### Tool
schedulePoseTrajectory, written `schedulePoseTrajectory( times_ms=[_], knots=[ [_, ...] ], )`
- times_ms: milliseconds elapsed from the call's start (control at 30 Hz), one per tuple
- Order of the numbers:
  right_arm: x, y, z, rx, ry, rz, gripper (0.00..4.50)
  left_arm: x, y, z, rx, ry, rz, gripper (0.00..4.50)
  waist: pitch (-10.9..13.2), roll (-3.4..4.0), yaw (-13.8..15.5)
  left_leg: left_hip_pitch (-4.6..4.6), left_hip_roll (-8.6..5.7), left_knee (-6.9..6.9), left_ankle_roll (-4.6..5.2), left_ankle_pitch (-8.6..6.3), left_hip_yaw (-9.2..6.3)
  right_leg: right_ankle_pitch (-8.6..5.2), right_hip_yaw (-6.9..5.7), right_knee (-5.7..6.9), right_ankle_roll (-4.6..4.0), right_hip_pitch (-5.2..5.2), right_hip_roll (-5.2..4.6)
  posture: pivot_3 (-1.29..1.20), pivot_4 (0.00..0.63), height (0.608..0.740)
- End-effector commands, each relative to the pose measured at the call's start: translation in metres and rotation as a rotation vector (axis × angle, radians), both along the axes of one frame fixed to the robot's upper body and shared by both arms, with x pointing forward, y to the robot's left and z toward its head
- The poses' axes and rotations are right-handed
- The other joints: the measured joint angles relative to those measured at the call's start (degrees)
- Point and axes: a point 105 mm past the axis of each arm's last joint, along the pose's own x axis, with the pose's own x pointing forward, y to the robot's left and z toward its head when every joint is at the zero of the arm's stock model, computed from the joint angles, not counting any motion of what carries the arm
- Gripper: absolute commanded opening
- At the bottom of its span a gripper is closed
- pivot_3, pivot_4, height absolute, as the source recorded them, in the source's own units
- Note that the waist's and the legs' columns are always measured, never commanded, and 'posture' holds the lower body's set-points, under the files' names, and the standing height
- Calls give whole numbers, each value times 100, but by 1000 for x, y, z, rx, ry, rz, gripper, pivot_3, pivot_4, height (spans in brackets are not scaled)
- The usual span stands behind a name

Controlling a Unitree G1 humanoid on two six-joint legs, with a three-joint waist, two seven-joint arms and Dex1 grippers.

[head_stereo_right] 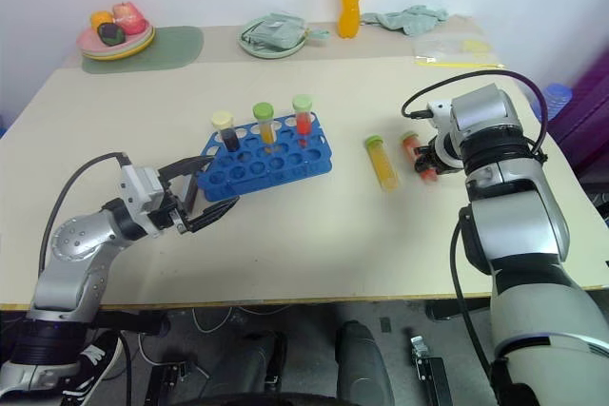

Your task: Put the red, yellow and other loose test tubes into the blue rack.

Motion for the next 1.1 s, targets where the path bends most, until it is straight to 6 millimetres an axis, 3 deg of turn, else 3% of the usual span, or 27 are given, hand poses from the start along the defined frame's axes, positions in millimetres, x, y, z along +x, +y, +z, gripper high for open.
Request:
schedulePoseTrajectory(
  times_ms=[33, 133, 233, 300, 367, 467, 500, 567, 633, 700, 867, 1100],
  knots=[
    [15, 11, 14, 70, -118, 15, 851, -2, 4, 12, 10, -54, 14, 4500, 0, 0, -2, 0, 0, 0, 0, 0, 0, 1, 0, 0, 0, 0, 0, 0, 150, 740],
    [47, 18, 60, 132, -452, 14, 851, 0, 6, 12, 14, -58, 19, 4500, 2, 3, -26, 0, 0, 1, 0, 0, 4, 7, 4, 0, -1, -1, 1, 0, 150, 740],
    [64, 24, 101, 191, -745, -2, 851, 0, 7, 14, 16, -62, 20, 4500, 1, 2, 3, 0, 1, -1, -2, 2, 3, 9, 3, 1, -1, -3, 3, 0, 150, 740],
    [62, 40, 146, 268, -1041, 103, 851, 0, 6, 15, 20, -65, 15, 4500, 2, 3, 10, -3, 0, 1, -3, 2, 4, 9, 4, -1, 0, -3, 3, 0, 150, 740],
    [41, 55, 164, 367, -1241, 205, 851, 1, 6, 17, 20, -66, 12, 4500, 1, 2, 9, -5, 2, 2, -3, 2, 3, 10, 4, -1, 1, -5, 3, 0, 150, 740],
    [6, 78, 159, 431, -1394, 306, 851, 2, 9, 19, 24, -65, 12, 4500, -4, -5, 29, -5, 9, 5, -3, 2, -7, 10, -3, -2, 1, 1, 8, 0, 150, 740],
    [-11, 95, 153, 417, -1454, 399, 851, 3, 11, 21, 21, -65, 14, 4500, -4, -4, 38, -5, 9, 7, -3, 2, -7, 10, -3, -3, 1, 3, 9, 0, 150, 740],
    [-37, 123, 135, 400, -1516, 512, 851, 6, 14, 22, 18, -63, 17, 4500, -4, -4, 39, -6, 7, 22, -1, 1, -6, 10, -1, -2, 1, 7, 8, 0, 150, 740],
    [-48, 144, 116, 392, -1530, 556, 851, 8, 17, 23, 16, -58, 16, 4500, -1, 2, -5, -6, 6, 33, 0, 0, -4, 11, 1, 6, 3, 7, 8, 0, 150, 740],
    [-53, 161, 96, 381, -1525, 585, 851, 9, 16, 24, 15, -52, 2, 4500, -1, 1, -42, -3, 6, 44, 0, 0, 2, 15, 8, 22, 5, 4, 11, 0, 150, 740],
    [-56, 184, 70, 396, -1519, 600, 851, 11, 15, 28, -5, -37, -24, 4500, -1, 1, -95, 12, 6, 49, 5, -2, -4, 15, 9, 61, 0, 4, 13, 0, 150, 740],
    [-31, 204, 29, 323, -1424, 625, 851, 9, 14, 27, 21, -35, -26, 4500, -2, -1, -123, 16, 6, 48, -12, 7, -5, 15, 12, 66, -2, 4, 16, 0, 150, 740]
  ],
)
